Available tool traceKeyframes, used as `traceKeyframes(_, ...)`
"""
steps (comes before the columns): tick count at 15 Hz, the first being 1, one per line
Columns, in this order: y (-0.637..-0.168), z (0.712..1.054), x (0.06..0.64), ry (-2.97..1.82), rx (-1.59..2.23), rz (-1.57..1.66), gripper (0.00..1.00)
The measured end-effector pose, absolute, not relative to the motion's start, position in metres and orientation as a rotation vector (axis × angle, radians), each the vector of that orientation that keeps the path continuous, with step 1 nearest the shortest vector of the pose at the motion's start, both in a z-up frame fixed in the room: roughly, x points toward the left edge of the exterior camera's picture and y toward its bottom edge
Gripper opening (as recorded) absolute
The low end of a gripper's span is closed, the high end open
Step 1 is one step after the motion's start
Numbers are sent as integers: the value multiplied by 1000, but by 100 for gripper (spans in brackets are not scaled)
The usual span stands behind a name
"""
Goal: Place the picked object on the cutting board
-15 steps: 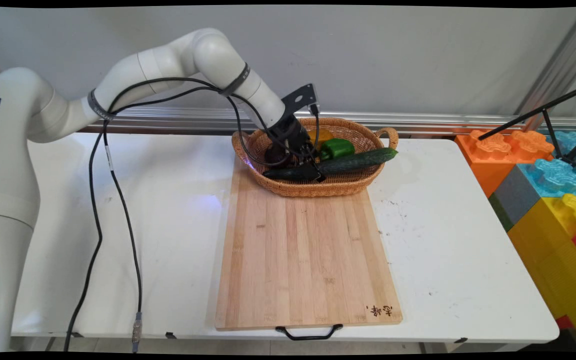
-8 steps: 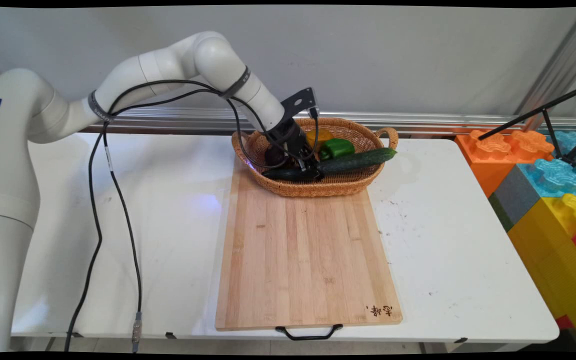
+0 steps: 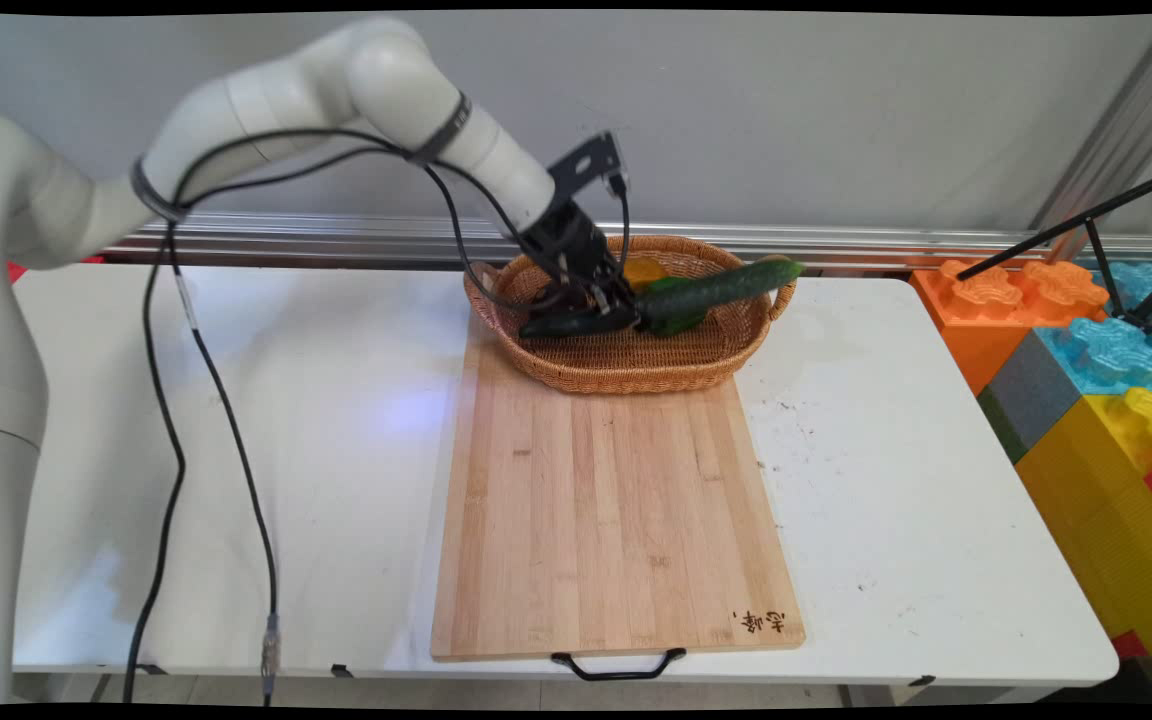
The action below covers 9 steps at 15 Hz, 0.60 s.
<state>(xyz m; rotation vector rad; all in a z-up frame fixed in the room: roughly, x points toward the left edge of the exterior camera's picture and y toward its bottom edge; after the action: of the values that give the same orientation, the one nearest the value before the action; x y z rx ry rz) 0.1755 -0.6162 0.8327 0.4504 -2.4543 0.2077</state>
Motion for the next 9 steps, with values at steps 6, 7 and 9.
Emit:
traceKeyframes(6, -570, 896, 174, -2462, 392, 220, 0)
traceKeyframes(7, -557, 902, 174, -2473, 380, 187, 0)
traceKeyframes(9, -525, 911, 174, -2505, 351, 111, 0)
